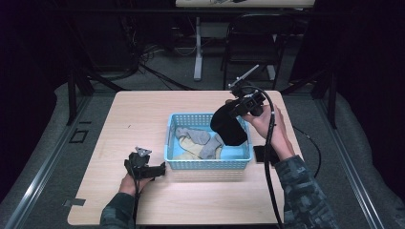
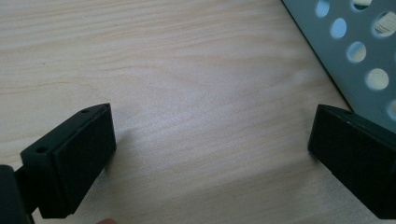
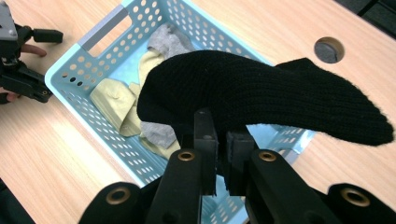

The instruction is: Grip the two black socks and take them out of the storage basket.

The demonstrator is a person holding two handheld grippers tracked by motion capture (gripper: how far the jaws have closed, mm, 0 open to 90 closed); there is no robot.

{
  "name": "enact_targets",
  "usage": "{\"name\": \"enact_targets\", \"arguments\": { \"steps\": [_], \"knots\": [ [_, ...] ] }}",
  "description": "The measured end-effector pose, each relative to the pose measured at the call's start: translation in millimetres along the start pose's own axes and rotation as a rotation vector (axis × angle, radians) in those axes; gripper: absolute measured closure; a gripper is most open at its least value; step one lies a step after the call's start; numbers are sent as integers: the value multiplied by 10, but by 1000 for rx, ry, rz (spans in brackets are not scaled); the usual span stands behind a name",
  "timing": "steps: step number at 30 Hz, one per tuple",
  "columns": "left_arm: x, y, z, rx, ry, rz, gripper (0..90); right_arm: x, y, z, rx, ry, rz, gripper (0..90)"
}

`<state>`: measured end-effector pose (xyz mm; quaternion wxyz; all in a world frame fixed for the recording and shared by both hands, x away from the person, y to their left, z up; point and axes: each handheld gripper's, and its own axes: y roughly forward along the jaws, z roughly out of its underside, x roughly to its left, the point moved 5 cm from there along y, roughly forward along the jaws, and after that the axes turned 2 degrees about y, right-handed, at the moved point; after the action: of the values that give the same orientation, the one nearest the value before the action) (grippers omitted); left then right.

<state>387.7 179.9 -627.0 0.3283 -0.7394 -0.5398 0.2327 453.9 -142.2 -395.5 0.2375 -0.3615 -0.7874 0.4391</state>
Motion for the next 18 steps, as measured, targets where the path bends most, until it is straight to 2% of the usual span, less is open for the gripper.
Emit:
{"name": "enact_targets", "arguments": {
  "steps": [7,13,18],
  "knots": [
    [0,0,0,0,0,0,8,-105,-186,35,-29,19,21,862],
    [0,0,0,0,0,0,7,-280,-353,129,-51,57,46,862],
    [0,0,0,0,1,0,7,-428,-472,240,-43,69,92,862]
  ]
}}
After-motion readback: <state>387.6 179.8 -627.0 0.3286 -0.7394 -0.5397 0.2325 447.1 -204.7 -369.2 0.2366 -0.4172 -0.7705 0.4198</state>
